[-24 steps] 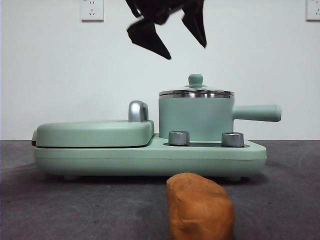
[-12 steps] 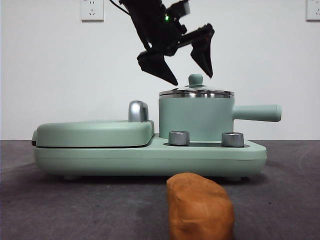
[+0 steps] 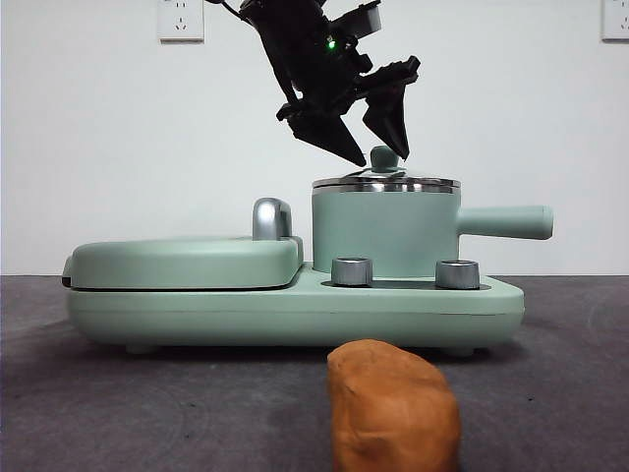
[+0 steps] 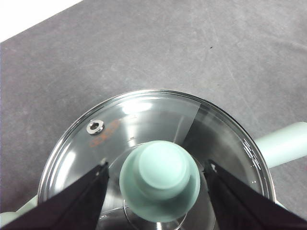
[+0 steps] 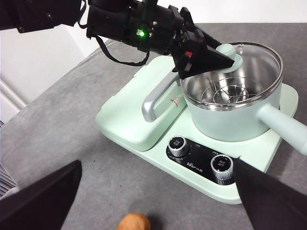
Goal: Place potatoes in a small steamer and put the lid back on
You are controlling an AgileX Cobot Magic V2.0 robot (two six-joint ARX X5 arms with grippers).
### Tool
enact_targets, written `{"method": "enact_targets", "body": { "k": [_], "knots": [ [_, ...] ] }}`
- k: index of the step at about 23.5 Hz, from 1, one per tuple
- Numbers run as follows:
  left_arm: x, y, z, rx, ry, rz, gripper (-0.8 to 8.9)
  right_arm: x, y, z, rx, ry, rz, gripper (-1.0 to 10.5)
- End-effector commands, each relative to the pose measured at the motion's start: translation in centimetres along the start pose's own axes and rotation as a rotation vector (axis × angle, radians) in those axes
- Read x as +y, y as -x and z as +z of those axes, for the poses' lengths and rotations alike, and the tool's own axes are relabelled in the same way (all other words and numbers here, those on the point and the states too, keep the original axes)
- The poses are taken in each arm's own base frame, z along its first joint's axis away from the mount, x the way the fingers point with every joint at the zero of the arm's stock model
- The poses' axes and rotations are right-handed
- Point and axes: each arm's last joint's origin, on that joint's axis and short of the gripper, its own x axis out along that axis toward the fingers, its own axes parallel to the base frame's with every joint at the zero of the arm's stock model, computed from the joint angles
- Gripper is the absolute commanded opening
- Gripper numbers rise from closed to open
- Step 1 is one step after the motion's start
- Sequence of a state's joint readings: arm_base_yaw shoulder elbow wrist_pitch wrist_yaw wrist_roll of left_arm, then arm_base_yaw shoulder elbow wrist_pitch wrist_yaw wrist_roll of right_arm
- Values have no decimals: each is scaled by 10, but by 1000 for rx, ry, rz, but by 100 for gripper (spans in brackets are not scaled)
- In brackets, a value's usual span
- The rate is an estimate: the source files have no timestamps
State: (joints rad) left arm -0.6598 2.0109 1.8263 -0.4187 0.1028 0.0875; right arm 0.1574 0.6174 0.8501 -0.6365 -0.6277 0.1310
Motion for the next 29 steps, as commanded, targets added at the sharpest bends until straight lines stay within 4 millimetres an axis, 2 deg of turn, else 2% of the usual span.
{"method": "enact_targets", "body": {
  "k": [1,5,9,13,14,15,16,19,24,29],
  "knots": [
    [-5,-6,4,-14,-23,-11,306,2,1,4,-13,12,6,504],
    [-5,-9,3,-17,-23,-11,297,2,1,4,-13,12,6,504],
    [-5,-11,2,-16,-23,-11,158,2,1,4,-13,11,5,504],
    [-5,-13,0,-11,-22,-11,149,2,1,4,-13,-6,6,504],
    [-5,-13,0,-10,-22,-11,121,2,1,4,-13,-6,5,504],
    [-5,-13,0,-11,-22,-11,42,2,1,4,-13,-6,5,504],
    [-5,-13,1,-12,-21,-11,6,2,1,4,-12,-7,5,504],
    [-5,-12,4,-41,30,-10,5,2,1,4,-13,-6,3,504],
    [-1,16,33,-93,62,-1,5,-3,-1,-1,40,-51,-102,504],
    [9,56,59,-142,69,24,5,-6,-19,0,194,-123,-125,503]
  ]
}}
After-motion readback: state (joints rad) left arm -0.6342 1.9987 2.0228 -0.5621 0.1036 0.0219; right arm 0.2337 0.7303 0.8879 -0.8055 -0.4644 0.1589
